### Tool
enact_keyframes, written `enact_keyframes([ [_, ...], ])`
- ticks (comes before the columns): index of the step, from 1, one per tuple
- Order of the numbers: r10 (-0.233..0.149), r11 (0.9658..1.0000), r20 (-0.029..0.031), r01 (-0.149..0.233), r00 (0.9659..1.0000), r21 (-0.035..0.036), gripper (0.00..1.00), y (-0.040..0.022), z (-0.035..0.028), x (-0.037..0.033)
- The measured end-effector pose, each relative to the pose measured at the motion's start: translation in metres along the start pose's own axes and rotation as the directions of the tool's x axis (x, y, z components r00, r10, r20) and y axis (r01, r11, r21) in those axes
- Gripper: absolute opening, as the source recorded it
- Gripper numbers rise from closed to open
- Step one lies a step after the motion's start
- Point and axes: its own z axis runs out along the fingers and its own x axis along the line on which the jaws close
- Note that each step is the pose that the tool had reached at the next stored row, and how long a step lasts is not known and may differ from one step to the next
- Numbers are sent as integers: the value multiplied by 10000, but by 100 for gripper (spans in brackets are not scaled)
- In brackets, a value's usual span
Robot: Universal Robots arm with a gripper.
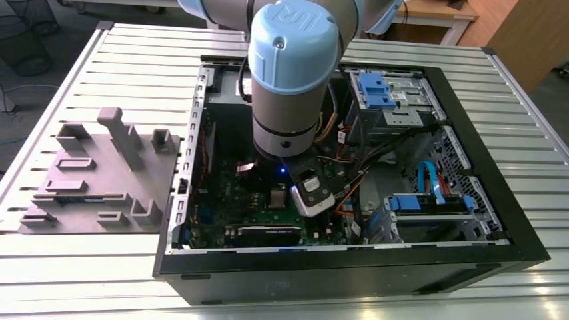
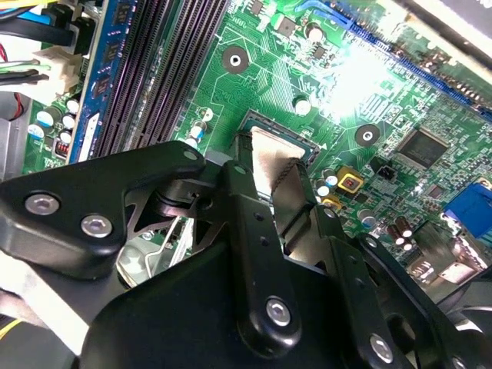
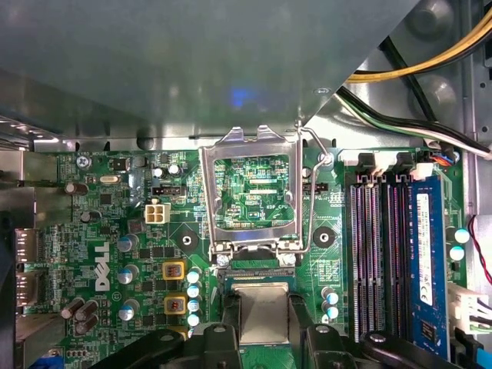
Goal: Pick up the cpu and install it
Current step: 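Place the cpu into insertion slot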
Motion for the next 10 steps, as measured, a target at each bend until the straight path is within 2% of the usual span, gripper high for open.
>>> enact_keyframes([
  [10,26,10000,2,-26,10000,-3,37,0,1,1],
])
